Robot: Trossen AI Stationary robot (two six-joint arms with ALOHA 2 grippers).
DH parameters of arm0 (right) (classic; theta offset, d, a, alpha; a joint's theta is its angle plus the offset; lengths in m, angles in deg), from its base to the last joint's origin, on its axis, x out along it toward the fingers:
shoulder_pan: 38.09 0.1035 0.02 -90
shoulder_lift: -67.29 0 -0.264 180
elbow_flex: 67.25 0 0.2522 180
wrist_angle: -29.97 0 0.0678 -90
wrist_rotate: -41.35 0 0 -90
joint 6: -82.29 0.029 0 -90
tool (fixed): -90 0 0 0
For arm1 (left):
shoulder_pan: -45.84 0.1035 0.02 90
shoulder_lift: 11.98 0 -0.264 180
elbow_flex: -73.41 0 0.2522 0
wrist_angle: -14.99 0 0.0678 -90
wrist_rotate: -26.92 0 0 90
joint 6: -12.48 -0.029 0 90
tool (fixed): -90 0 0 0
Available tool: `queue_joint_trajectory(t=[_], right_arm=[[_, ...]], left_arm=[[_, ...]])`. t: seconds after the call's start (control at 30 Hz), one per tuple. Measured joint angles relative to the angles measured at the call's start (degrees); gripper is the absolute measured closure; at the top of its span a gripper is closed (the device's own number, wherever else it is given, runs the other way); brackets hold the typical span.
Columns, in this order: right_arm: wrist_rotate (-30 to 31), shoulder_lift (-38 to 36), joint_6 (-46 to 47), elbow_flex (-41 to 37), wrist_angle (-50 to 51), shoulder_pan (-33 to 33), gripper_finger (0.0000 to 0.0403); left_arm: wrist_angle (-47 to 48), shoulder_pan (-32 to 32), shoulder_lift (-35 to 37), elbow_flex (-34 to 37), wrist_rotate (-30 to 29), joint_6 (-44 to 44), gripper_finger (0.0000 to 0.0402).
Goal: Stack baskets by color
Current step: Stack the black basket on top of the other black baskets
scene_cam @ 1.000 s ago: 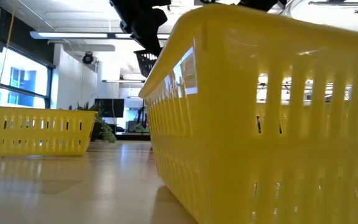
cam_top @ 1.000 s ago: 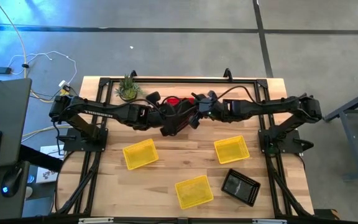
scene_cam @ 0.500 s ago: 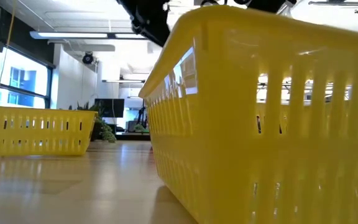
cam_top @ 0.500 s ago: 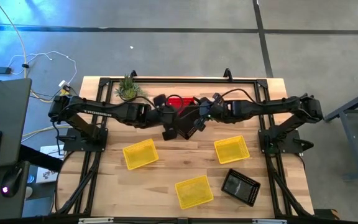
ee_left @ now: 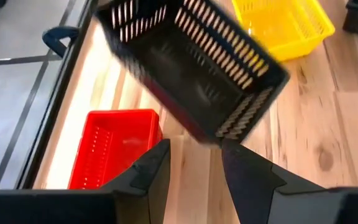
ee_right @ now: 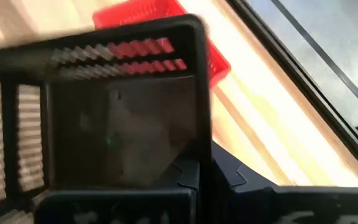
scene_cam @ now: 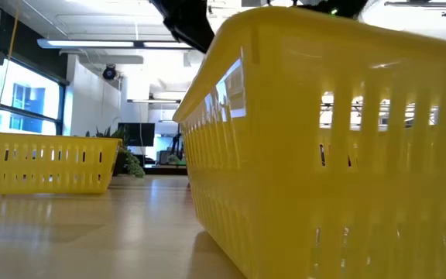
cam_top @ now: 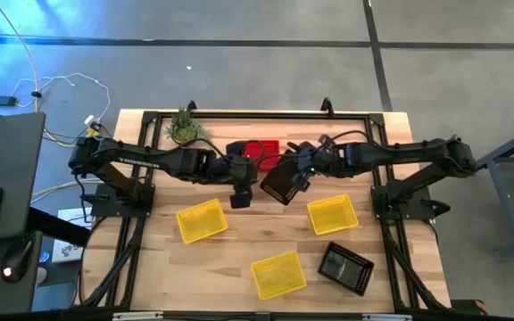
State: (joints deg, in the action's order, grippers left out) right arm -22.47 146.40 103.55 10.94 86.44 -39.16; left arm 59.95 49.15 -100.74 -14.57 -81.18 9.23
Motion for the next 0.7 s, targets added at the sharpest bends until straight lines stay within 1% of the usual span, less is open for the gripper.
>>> queue_joint_trajectory(t=[0.2,0.37,0.5,0.7], right_arm=[[-2.70,-3.62,1.41,0.00,6.60,2.84,0.0403],[-3.39,-6.47,0.81,0.00,10.72,6.35,0.0403],[-5.92,-8.31,-1.04,0.00,13.35,8.74,0.0403],[-9.30,-9.57,-7.39,0.00,16.99,11.78,0.0403]], left_arm=[[1.23,0.00,0.72,-0.02,0.03,-0.03,0.0272],[1.17,0.02,1.06,0.00,1.26,-0.02,0.0272],[1.18,0.00,1.06,0.00,1.43,-0.04,0.0273],[1.22,0.00,1.04,0.00,1.39,-0.02,0.0273]])
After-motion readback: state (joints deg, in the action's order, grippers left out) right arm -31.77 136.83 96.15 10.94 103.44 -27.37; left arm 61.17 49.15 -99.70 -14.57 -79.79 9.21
